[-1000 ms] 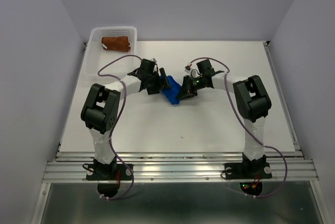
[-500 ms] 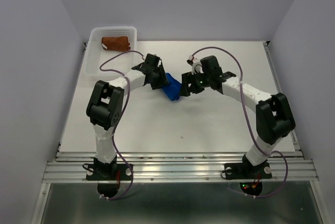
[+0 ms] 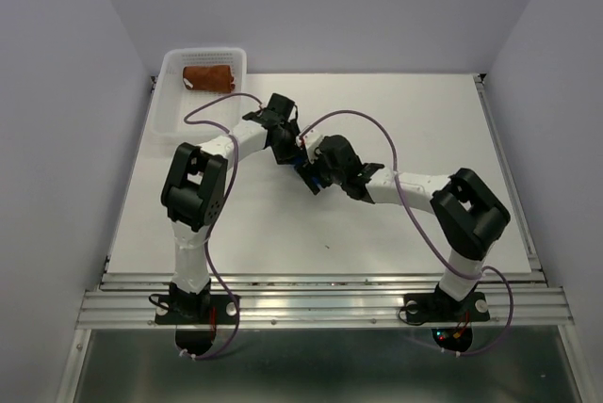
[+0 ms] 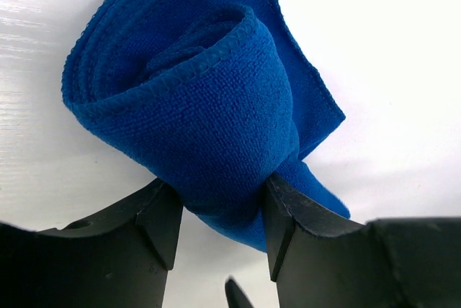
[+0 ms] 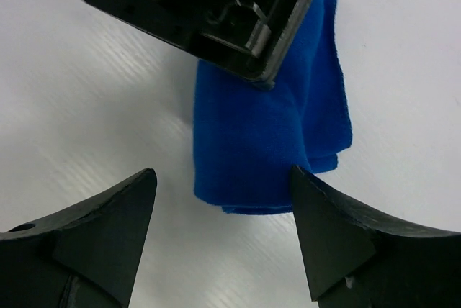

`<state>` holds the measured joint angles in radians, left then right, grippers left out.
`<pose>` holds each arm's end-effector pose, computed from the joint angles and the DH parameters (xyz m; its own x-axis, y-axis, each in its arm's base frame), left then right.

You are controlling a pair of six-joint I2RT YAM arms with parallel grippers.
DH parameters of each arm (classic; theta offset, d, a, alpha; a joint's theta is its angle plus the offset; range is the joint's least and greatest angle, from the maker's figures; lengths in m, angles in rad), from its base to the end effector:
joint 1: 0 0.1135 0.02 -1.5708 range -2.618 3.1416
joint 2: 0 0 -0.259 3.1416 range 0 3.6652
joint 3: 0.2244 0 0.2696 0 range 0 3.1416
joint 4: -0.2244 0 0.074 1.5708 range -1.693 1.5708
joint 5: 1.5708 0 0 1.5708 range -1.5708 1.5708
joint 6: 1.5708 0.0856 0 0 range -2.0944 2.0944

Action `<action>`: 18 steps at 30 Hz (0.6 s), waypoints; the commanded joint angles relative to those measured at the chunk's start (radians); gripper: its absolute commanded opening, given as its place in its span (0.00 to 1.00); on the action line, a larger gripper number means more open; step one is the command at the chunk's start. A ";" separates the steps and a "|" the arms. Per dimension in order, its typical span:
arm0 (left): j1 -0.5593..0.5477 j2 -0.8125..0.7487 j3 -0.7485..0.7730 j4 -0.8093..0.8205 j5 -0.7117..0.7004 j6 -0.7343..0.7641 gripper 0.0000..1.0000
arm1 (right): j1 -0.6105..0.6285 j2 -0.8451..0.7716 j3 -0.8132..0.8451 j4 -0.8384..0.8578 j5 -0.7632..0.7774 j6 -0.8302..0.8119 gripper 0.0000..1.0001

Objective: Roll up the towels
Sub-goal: Roll the towel

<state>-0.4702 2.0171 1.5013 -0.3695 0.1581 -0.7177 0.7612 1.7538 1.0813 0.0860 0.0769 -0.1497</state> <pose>0.4311 -0.2342 0.1470 -0.8725 -0.2851 -0.3967 -0.0499 0.8598 -0.5082 0.3252 0.3007 0.1632 -0.3006 -0.4917 -0.8172 -0.6940 0.7005 -0.1663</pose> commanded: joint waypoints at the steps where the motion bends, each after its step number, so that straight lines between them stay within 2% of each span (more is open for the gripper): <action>1: -0.007 0.006 0.039 -0.078 0.020 -0.009 0.54 | 0.021 0.045 -0.026 0.202 0.119 -0.119 0.80; 5: -0.007 0.011 0.043 -0.083 0.029 -0.017 0.54 | 0.030 0.113 -0.017 0.198 0.153 -0.148 0.79; 9: -0.005 0.019 0.054 -0.091 0.052 -0.028 0.55 | 0.052 0.153 -0.018 0.202 0.173 -0.154 0.69; 10: -0.002 0.016 0.051 -0.077 0.078 -0.034 0.56 | 0.052 0.160 -0.018 0.211 0.199 -0.154 0.63; 12: -0.001 -0.007 0.022 -0.018 0.106 -0.043 0.69 | 0.052 0.174 -0.017 0.213 0.259 -0.134 0.56; 13: -0.001 -0.030 0.007 -0.003 0.121 -0.051 0.81 | 0.052 0.173 -0.020 0.213 0.274 -0.125 0.38; 14: 0.001 -0.040 0.007 0.007 0.121 -0.051 0.81 | 0.052 0.171 -0.020 0.212 0.288 -0.110 0.27; 15: 0.002 -0.049 0.004 0.012 0.118 -0.051 0.88 | 0.052 0.159 -0.021 0.199 0.302 -0.094 0.17; 16: 0.005 -0.058 0.002 0.012 0.107 -0.051 0.91 | 0.052 0.151 -0.018 0.184 0.302 -0.068 0.08; 18: 0.008 -0.083 -0.004 0.012 0.098 -0.051 0.96 | 0.052 0.132 -0.008 0.140 0.281 -0.022 0.04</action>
<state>-0.4694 2.0277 1.5116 -0.3763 0.2394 -0.7670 0.8066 1.9083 1.0550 0.2619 0.3351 -0.2550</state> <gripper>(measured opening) 0.930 0.107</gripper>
